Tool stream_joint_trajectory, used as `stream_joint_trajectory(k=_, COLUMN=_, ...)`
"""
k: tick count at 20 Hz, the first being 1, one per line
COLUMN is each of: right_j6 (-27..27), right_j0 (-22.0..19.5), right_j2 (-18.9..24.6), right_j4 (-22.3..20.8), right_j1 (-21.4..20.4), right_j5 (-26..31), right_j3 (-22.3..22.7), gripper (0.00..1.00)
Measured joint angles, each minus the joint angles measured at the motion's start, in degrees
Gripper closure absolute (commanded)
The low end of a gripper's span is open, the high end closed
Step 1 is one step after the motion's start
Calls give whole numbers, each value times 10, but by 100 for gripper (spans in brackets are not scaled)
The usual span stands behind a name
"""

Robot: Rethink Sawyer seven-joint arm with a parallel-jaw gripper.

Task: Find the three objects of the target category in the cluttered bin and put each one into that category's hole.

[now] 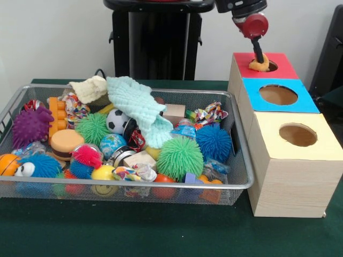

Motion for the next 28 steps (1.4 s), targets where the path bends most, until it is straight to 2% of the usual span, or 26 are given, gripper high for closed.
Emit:
stream_joint_trajectory(k=7, right_j6=0, right_j0=11, right_j2=-10, right_j4=0, right_j1=0, right_j5=0, right_j3=-3, gripper=100)
stream_joint_trajectory(k=8, right_j6=0, right_j0=13, right_j2=-12, right_j4=0, right_j1=0, right_j5=0, right_j3=-4, gripper=0)
stream_joint_trajectory(k=16, right_j6=0, right_j0=28, right_j2=-31, right_j4=0, right_j1=-2, right_j5=-7, right_j3=-19, gripper=0)
stream_joint_trajectory(k=28, right_j6=0, right_j0=34, right_j2=-35, right_j4=0, right_j1=-10, right_j5=3, right_j3=-20, gripper=0)
